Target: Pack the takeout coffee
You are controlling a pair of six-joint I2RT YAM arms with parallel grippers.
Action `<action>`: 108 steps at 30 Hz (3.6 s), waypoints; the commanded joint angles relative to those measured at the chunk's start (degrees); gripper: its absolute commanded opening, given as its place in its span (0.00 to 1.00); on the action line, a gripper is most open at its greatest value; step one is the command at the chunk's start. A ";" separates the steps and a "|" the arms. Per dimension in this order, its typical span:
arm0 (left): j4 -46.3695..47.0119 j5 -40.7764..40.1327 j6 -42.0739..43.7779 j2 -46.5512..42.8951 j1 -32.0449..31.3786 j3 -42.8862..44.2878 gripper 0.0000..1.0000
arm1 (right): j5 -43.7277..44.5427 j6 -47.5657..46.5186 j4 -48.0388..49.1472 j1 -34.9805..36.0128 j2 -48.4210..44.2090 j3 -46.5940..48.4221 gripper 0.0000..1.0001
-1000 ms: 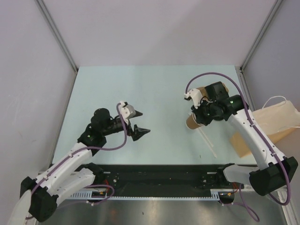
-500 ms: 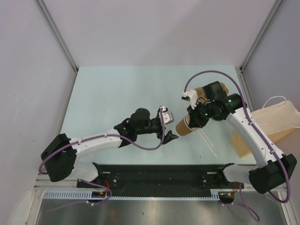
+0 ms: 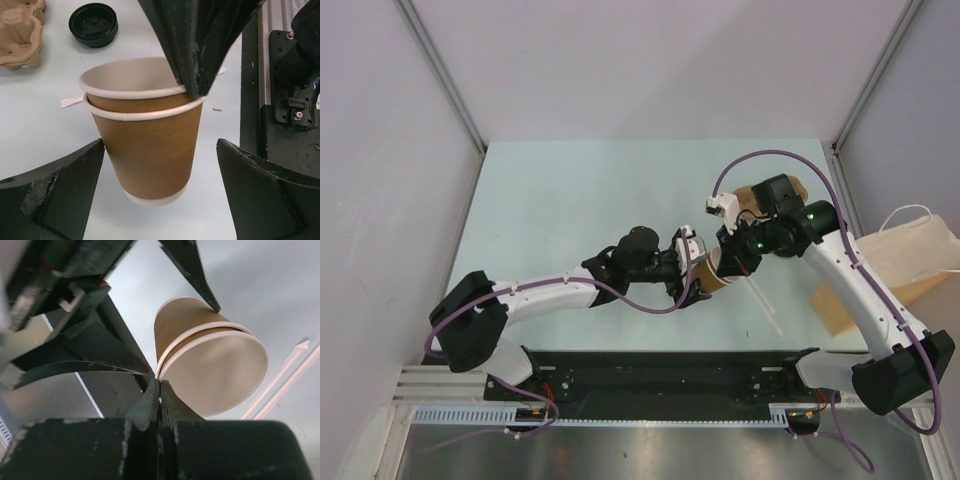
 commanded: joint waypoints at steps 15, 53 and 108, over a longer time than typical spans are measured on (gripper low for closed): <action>-2.05 1.21 -1.90 2.66 -0.52 3.55 0.76 | -4.98 0.66 -1.01 -0.69 -1.19 5.30 0.00; -12.69 -0.81 2.40 -2.17 1.85 -3.04 0.66 | -3.57 -2.15 -4.79 -7.55 -0.84 16.20 0.00; 0.67 6.40 -12.45 -10.61 6.24 -5.68 0.64 | -11.05 4.79 2.77 1.76 6.01 5.74 0.30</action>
